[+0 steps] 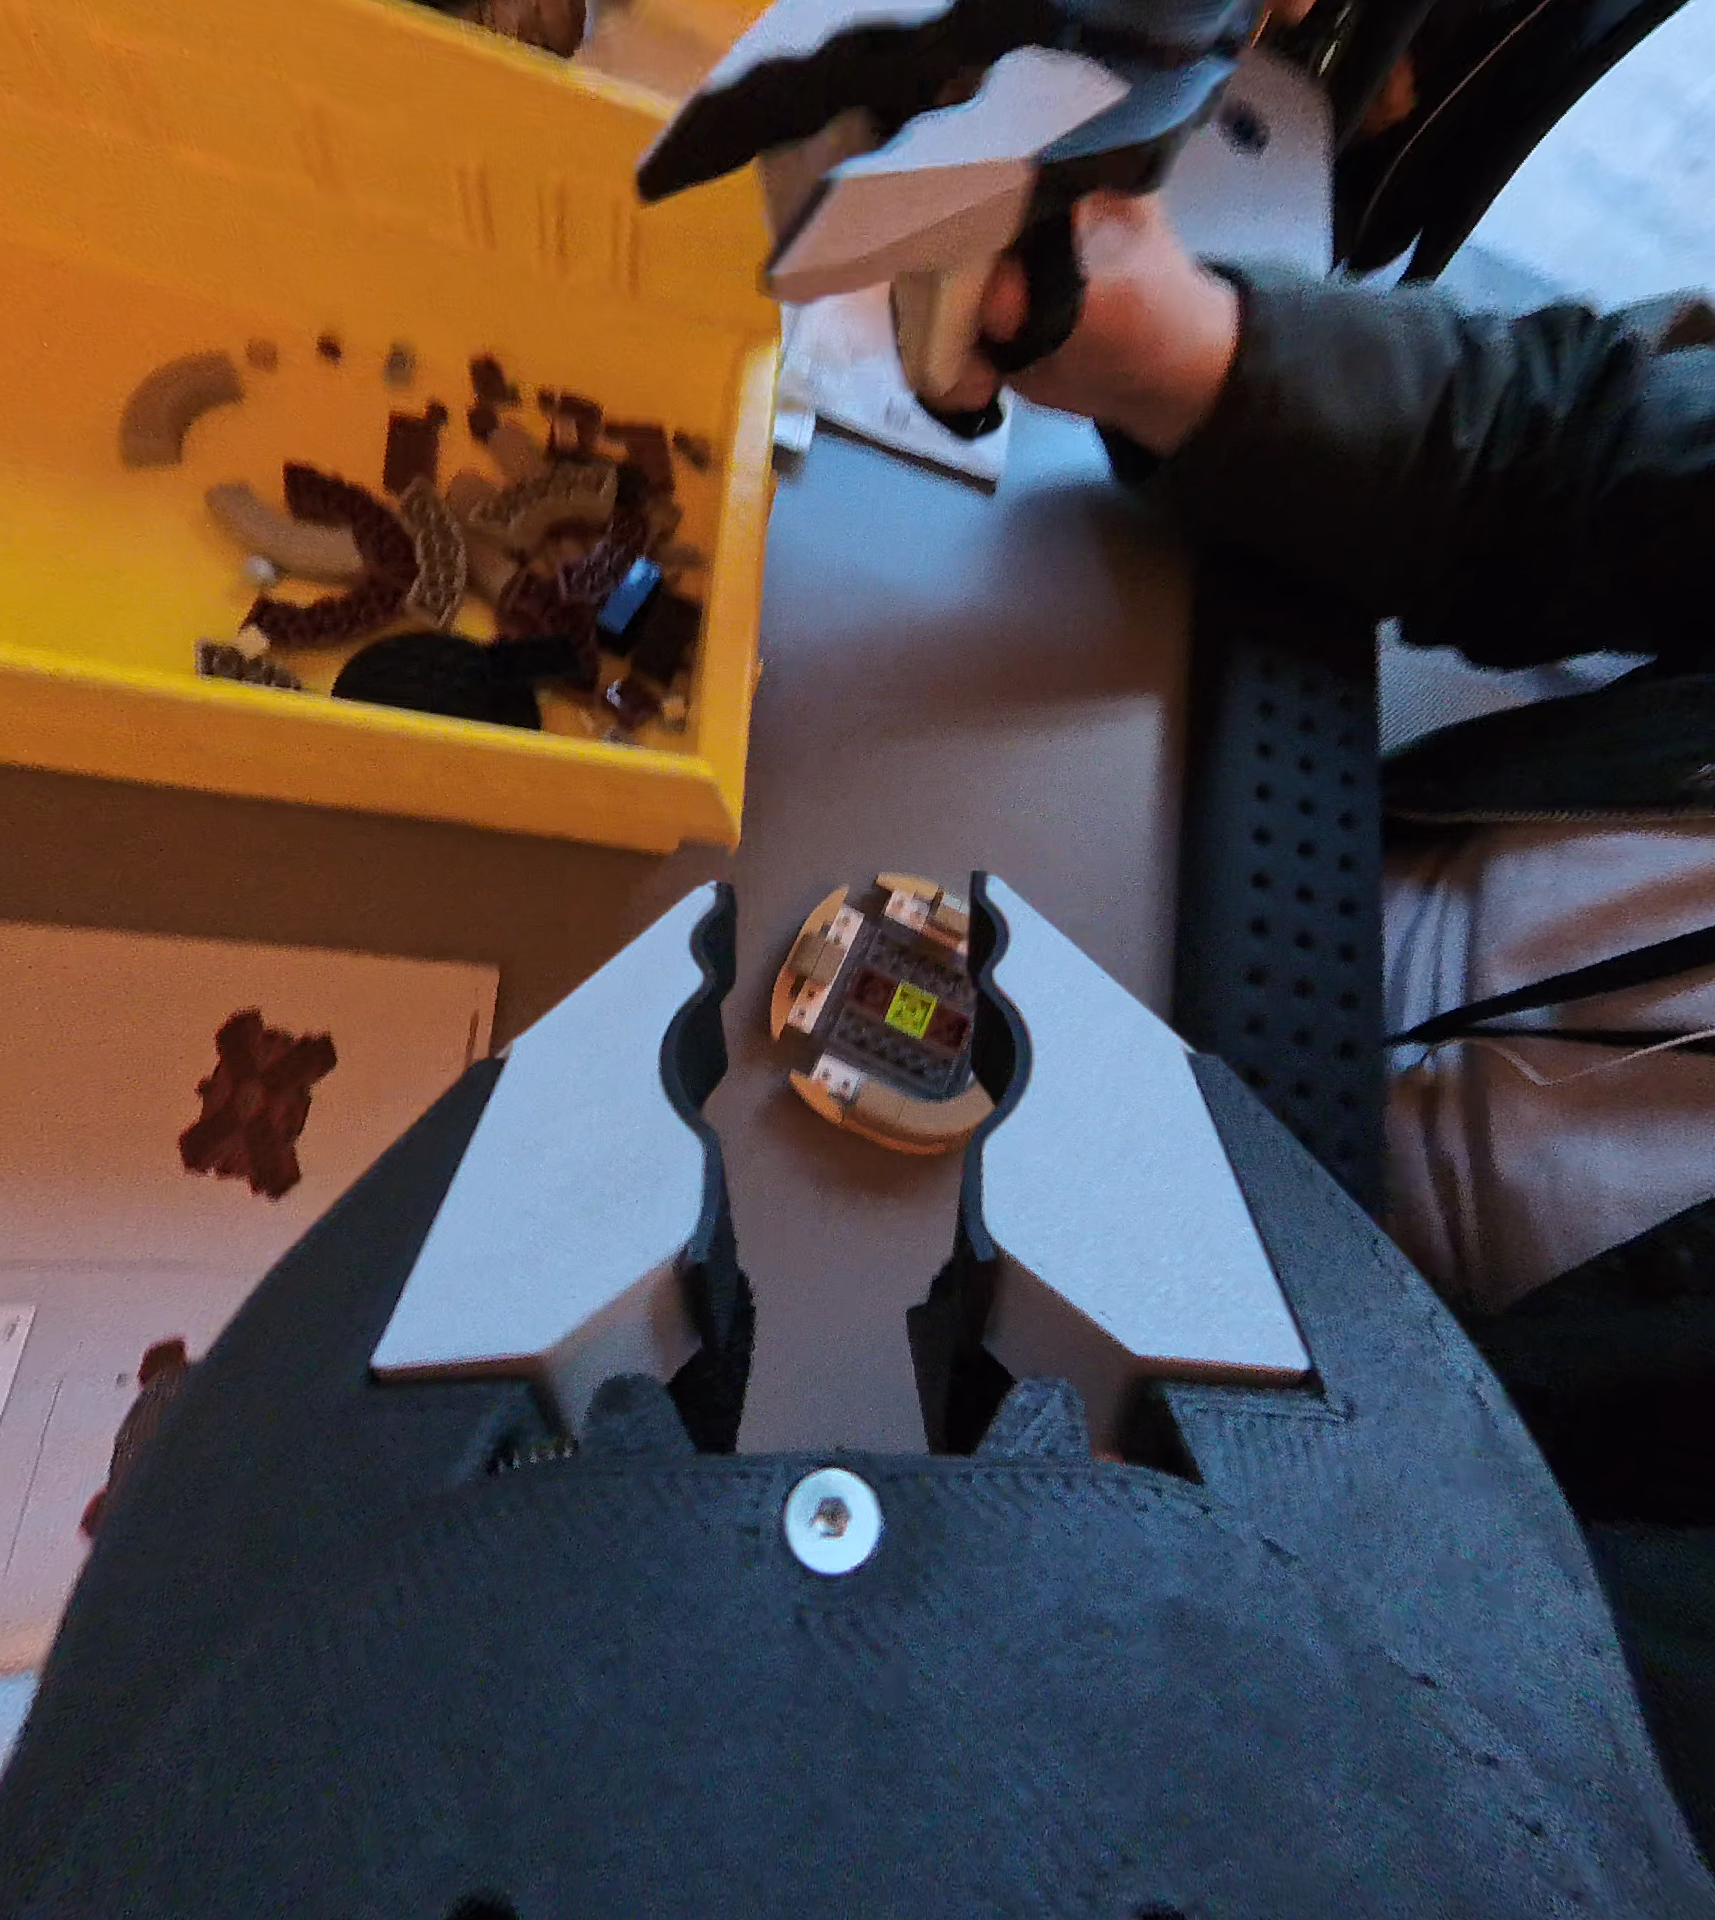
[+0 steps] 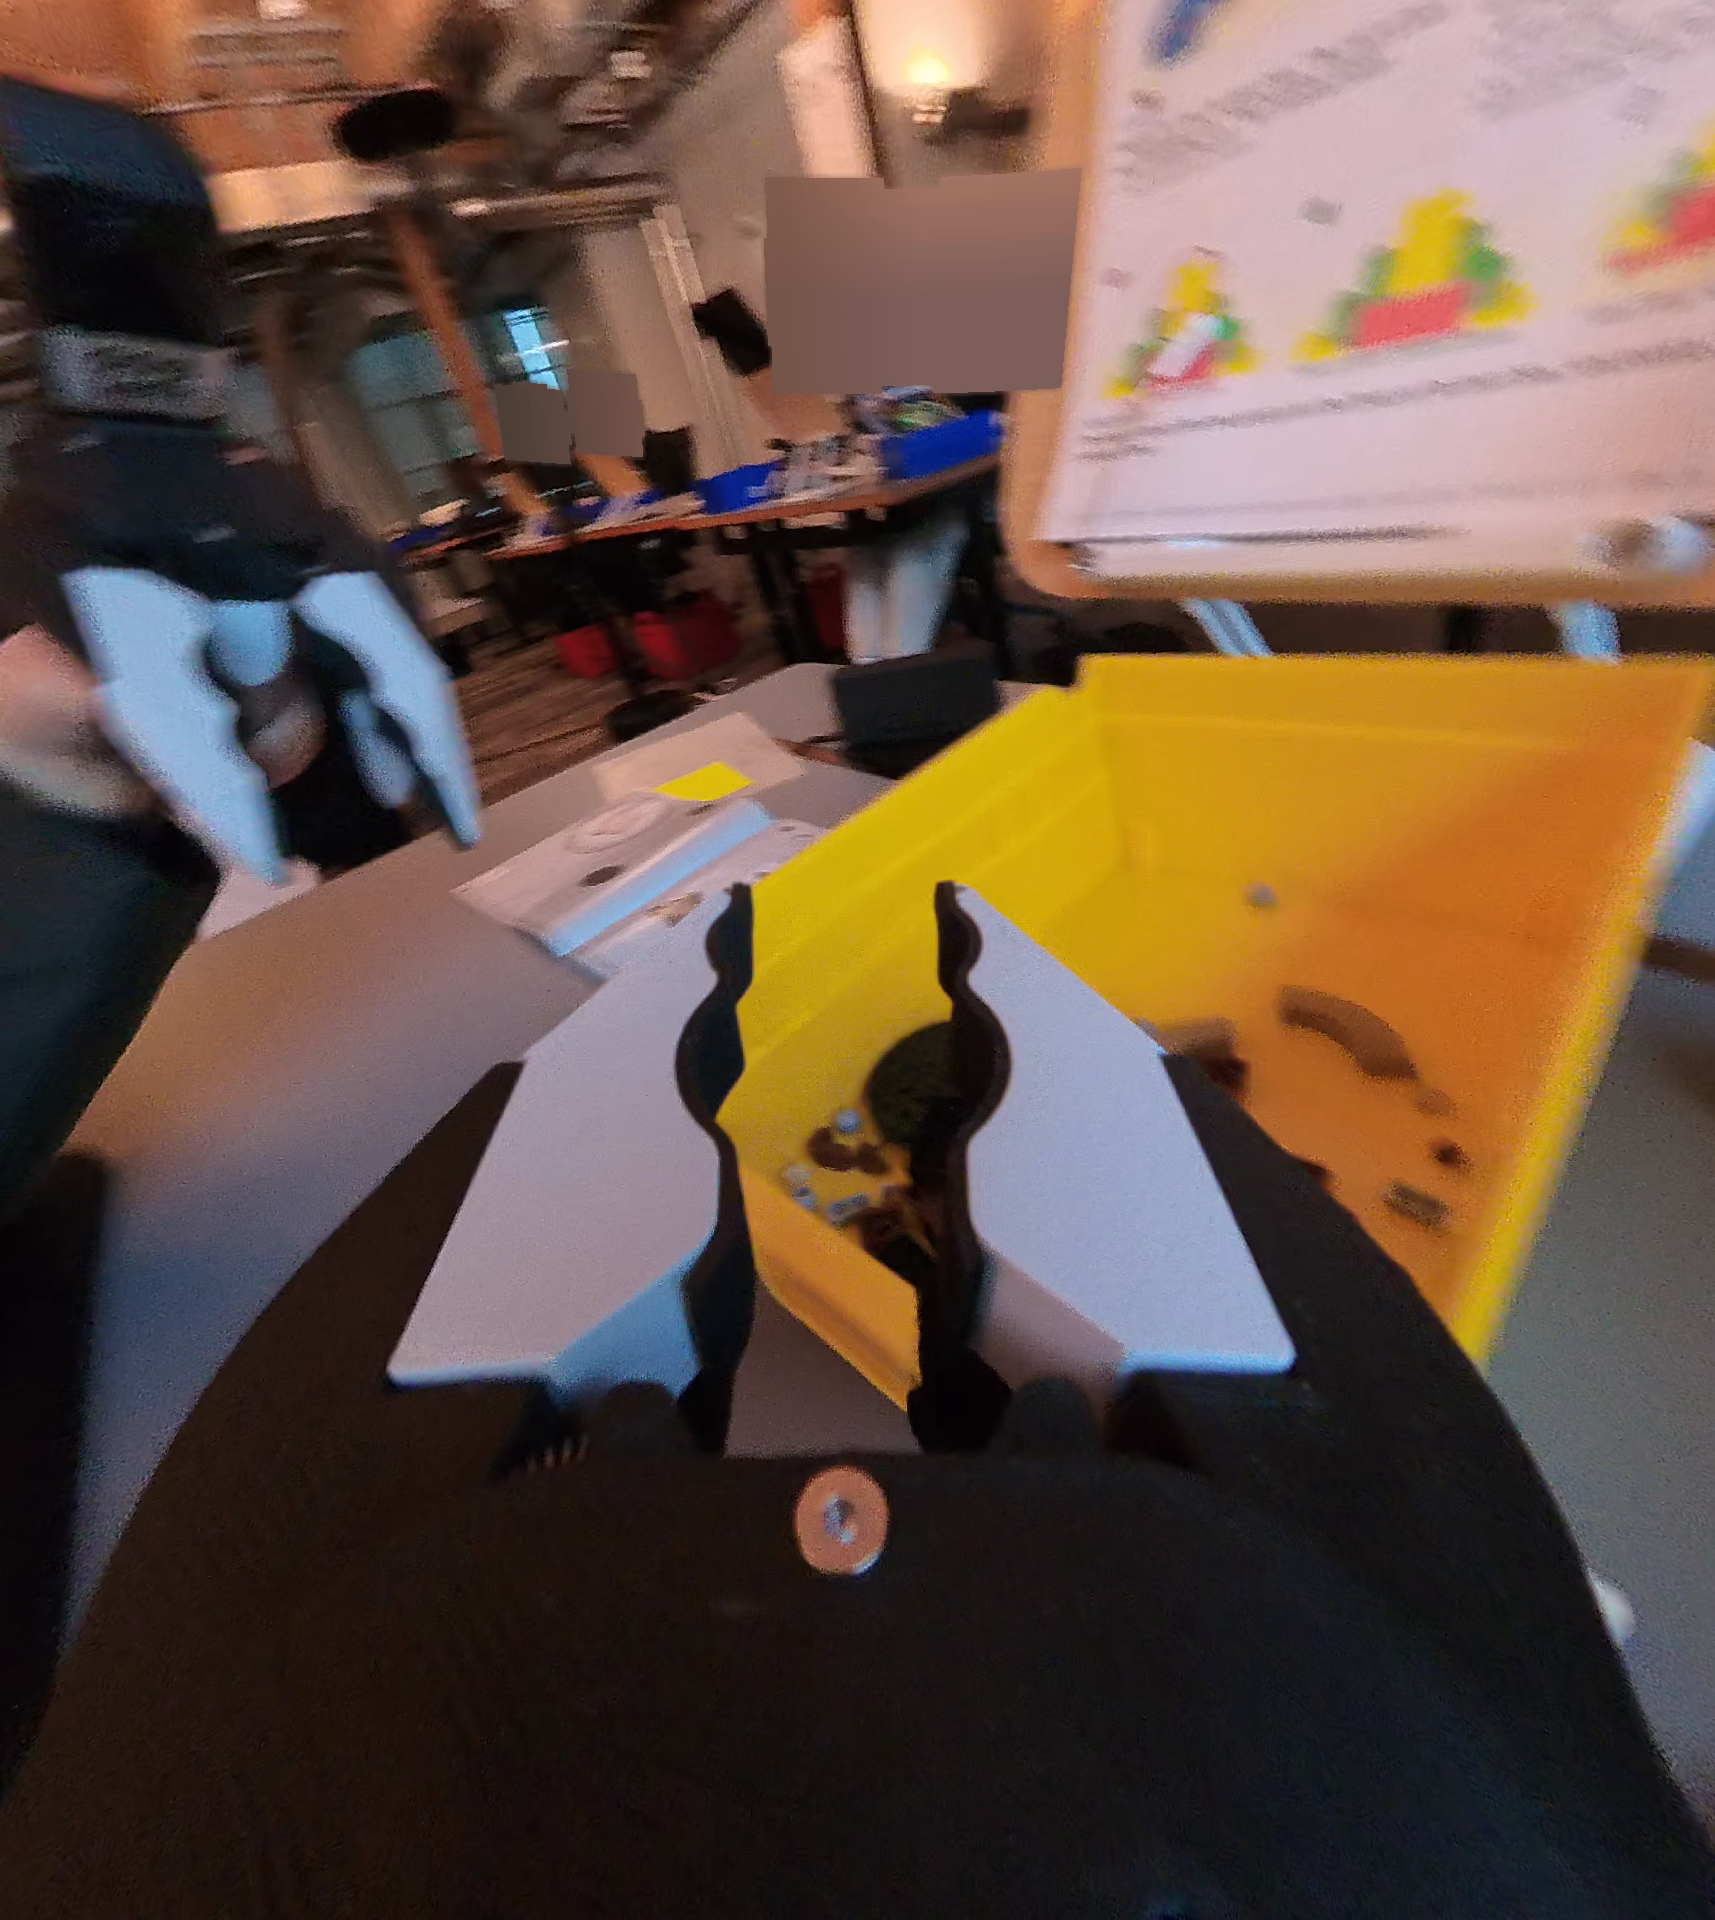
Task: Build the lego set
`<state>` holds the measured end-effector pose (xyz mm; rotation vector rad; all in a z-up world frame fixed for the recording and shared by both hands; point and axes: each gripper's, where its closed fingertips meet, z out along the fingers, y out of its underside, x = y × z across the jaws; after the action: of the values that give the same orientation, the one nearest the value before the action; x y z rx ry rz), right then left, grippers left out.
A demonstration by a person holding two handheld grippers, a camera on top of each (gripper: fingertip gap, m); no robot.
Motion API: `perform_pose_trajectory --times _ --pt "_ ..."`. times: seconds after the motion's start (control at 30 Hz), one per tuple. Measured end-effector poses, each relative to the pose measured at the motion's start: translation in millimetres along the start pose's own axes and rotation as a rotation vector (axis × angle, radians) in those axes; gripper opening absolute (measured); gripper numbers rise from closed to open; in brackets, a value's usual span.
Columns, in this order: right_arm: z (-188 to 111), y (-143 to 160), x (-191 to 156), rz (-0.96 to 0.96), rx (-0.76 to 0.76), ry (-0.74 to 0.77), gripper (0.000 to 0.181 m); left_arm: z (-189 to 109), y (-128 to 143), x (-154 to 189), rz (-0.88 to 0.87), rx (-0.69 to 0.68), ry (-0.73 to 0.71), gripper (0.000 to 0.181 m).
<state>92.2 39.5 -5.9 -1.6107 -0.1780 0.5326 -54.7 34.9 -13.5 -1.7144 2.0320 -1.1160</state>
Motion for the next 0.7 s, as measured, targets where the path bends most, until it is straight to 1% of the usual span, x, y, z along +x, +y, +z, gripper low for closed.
perform_pose_trajectory --times 0.07,0.1,0.13,0.2,0.23,0.27,0.3,0.33,0.4,0.53,0.6,0.67,0.7 --pt "5.4 9.7 -42.1 -0.130 -0.047 -0.176 0.037 -1.4 12.0 -5.5 -0.001 -0.055 -0.040 0.042" --pt "8.0 24.7 -64.2 -0.208 -0.117 -0.262 0.037 -2.5 14.9 -7.8 -0.002 -0.067 -0.056 0.041" --pt "9.8 45.8 -82.3 -0.290 -0.215 -0.332 0.040 -3.6 15.8 -8.5 -0.004 -0.070 -0.060 0.039" --pt "9.6 94.9 -111.4 -0.387 -0.436 -0.452 0.042 -4.4 15.3 -9.3 -0.016 -0.063 -0.059 0.035" --pt "9.0 118.7 -116.7 -0.406 -0.547 -0.471 0.040 -4.3 16.4 -11.5 -0.027 -0.068 -0.068 0.033" --pt "8.2 138.3 -116.1 -0.424 -0.638 -0.463 0.033 -4.1 18.7 -13.9 -0.040 -0.080 -0.076 0.031" --pt "7.1 153.5 -115.9 -0.445 -0.703 -0.467 0.032 -2.9 22.2 -15.0 -0.049 -0.098 -0.081 0.030" --pt "7.0 162.2 -116.1 -0.459 -0.729 -0.475 0.031 -1.7 26.3 -16.4 -0.052 -0.121 -0.090 0.027" --pt "14.8 159.3 -117.1 -0.425 -0.686 -0.463 0.024 0.8 33.5 -18.7 -0.044 -0.164 -0.106 0.020" --pt "41.0 137.0 -113.0 -0.287 -0.536 -0.372 0.021 7.4 38.6 -16.5 -0.045 -0.201 -0.101 0.013" --pt "46.8 143.9 -112.9 -0.255 -0.571 -0.356 0.022 12.9 37.1 -11.9 -0.063 -0.190 -0.081 0.011" --pt "48.3 156.8 -105.5 -0.296 -0.629 -0.309 0.024 21.5 35.2 -4.1 -0.086 -0.173 -0.036 0.011" --pt "47.2 163.1 -105.2 -0.313 -0.655 -0.311 0.025 25.9 35.0 -2.0 -0.099 -0.163 -0.025 0.011"
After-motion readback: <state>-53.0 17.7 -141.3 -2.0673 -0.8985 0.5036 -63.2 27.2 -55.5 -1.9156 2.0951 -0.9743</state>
